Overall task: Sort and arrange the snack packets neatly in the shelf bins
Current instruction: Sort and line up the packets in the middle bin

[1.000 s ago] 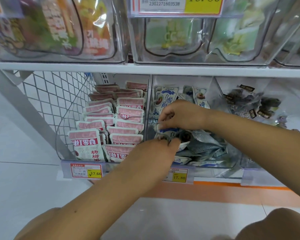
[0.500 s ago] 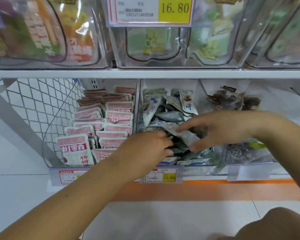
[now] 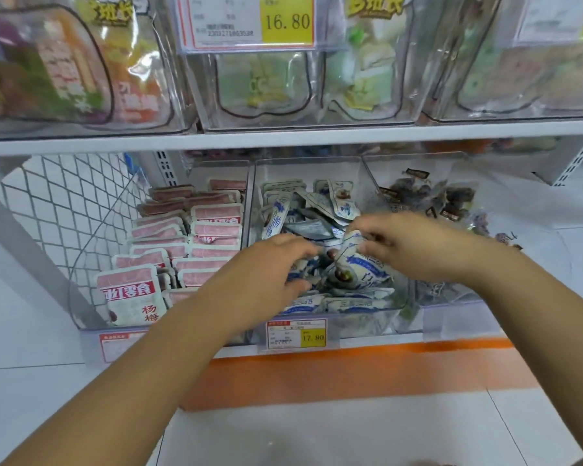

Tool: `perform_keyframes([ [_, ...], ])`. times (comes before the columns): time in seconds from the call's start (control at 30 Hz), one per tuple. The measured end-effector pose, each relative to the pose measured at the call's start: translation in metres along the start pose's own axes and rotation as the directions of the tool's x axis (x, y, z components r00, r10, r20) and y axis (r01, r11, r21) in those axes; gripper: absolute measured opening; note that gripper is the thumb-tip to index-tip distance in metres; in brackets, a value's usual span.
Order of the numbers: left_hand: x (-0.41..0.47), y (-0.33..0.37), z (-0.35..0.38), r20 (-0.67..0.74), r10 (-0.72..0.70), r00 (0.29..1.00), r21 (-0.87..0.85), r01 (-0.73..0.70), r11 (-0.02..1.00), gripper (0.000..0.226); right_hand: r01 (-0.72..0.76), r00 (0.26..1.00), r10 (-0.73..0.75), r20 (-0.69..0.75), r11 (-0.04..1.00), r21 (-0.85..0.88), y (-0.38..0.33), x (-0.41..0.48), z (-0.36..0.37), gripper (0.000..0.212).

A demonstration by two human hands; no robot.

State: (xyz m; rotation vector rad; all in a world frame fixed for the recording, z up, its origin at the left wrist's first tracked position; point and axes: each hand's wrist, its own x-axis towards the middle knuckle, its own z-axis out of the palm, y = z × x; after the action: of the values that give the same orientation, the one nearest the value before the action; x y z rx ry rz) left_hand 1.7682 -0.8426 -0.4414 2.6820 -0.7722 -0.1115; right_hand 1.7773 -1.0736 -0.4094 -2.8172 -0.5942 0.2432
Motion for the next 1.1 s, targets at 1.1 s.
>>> perform_keyframes([
  [1.1, 0.023, 0.015, 0.022, -0.044, -0.045, 0.998, -0.269, 0.032, 0.963, 0.062, 0.013, 0.995, 0.014, 0.094, 0.960, -0.278, -0.010, -0.011, 0.020, 0.032],
])
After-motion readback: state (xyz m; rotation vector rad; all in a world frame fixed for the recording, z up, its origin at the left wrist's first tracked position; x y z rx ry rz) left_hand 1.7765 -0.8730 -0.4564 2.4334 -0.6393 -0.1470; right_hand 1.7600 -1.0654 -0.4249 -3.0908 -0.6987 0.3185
